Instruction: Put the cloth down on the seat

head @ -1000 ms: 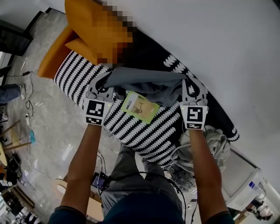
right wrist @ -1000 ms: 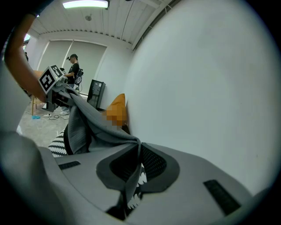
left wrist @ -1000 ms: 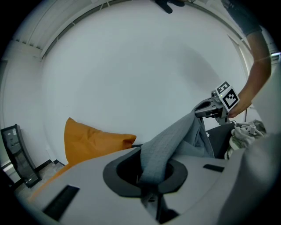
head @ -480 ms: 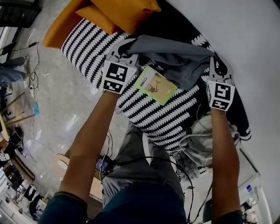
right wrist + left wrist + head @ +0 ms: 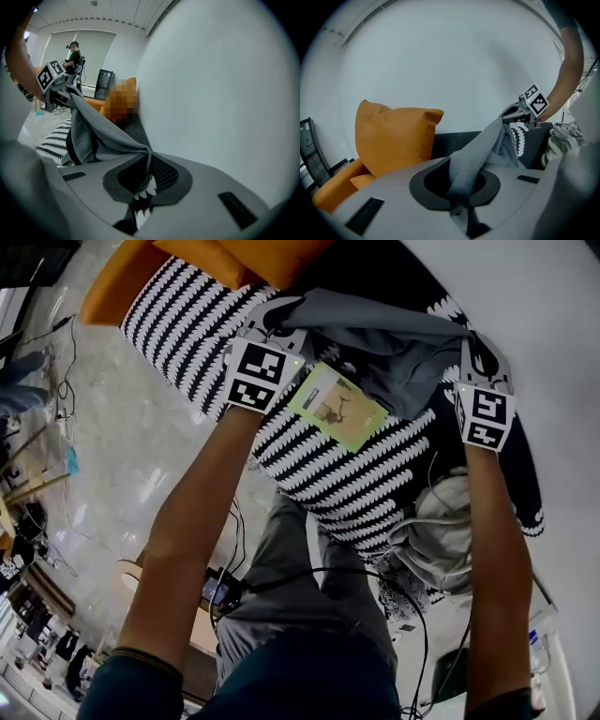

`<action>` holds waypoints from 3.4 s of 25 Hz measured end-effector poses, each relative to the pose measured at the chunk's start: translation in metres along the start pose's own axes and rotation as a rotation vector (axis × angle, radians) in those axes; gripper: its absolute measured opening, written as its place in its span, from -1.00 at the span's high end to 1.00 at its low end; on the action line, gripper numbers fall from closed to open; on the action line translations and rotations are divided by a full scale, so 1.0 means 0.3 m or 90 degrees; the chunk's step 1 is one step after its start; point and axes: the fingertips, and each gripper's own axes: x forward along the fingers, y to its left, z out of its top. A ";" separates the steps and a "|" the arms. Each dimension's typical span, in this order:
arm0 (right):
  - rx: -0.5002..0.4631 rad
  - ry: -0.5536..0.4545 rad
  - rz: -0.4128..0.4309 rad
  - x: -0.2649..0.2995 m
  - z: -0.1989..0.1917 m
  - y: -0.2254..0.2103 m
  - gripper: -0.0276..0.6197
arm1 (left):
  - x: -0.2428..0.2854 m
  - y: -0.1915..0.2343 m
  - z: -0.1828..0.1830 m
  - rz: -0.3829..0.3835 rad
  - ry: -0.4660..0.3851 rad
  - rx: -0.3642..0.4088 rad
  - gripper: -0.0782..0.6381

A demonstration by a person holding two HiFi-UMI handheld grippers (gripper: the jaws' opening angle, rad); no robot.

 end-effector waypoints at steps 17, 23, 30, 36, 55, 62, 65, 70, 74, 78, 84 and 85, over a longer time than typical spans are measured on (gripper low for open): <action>0.083 0.097 0.020 0.138 -0.126 0.044 0.58 | 0.090 0.059 -0.171 -0.059 0.059 -0.072 0.58; 0.091 0.145 0.043 0.119 -0.092 0.043 0.48 | 0.034 0.121 -0.167 -0.063 0.076 -0.114 0.40; 0.080 0.158 0.048 0.076 -0.099 0.053 0.42 | -0.036 0.143 -0.161 -0.039 0.072 -0.101 0.38; 0.089 0.194 0.054 -0.031 -0.159 0.062 0.38 | -0.136 0.096 -0.175 -0.050 0.098 -0.087 0.30; 0.179 -0.050 0.043 -0.578 0.207 0.078 0.84 | -0.639 -0.079 0.363 0.013 -0.099 0.007 0.44; 0.168 -0.224 0.080 -0.971 0.493 0.126 0.87 | -0.945 -0.252 0.612 0.018 -0.199 0.060 0.73; 0.148 -0.289 0.095 -1.161 0.602 0.139 0.87 | -1.080 -0.333 0.695 0.022 -0.224 0.074 0.74; 0.107 -0.375 0.099 -1.456 0.760 0.138 0.88 | -1.277 -0.468 0.822 0.031 -0.265 0.098 0.74; 0.129 -0.409 0.106 -1.659 0.829 0.152 0.88 | -1.427 -0.580 0.893 0.037 -0.283 0.106 0.74; 0.131 -0.421 0.110 -1.800 0.848 0.167 0.88 | -1.542 -0.673 0.956 0.034 -0.299 0.129 0.74; 0.128 -0.434 0.112 -1.920 0.821 0.164 0.88 | -1.668 -0.748 1.031 0.054 -0.330 0.148 0.74; 0.127 -0.433 0.114 -1.937 0.816 0.167 0.88 | -1.687 -0.758 1.037 0.056 -0.332 0.150 0.74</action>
